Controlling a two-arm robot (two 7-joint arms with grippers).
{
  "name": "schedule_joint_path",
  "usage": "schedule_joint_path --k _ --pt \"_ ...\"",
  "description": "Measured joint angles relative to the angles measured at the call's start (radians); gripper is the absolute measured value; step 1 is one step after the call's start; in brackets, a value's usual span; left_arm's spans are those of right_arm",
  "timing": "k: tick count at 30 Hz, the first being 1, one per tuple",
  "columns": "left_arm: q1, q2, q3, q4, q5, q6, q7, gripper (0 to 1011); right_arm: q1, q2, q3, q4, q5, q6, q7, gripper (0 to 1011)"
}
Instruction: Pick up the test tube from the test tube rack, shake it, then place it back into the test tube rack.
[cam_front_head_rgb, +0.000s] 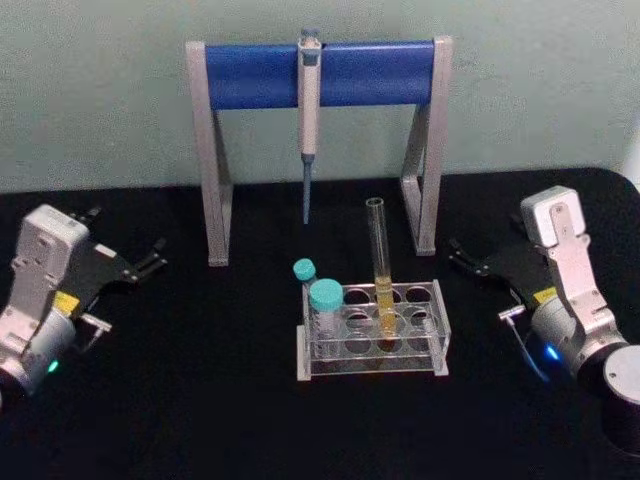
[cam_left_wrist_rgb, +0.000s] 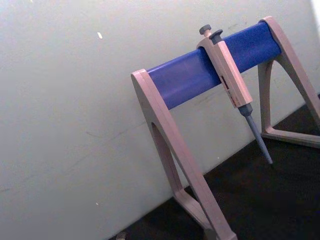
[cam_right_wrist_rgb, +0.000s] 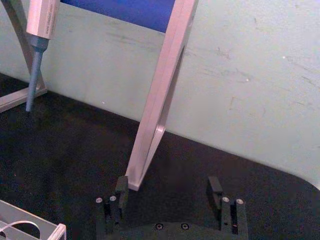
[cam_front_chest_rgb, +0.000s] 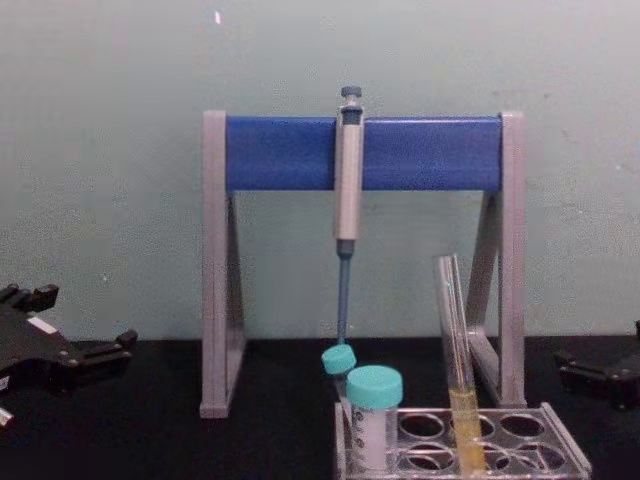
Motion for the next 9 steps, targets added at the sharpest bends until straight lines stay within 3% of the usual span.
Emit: schedule_joint_path --k 9 --pt "0.0 0.0 0.0 0.0 0.0 0.0 0.0 1001 0.0 0.0 0.0 0.0 0.0 0.0 0.0 1000"
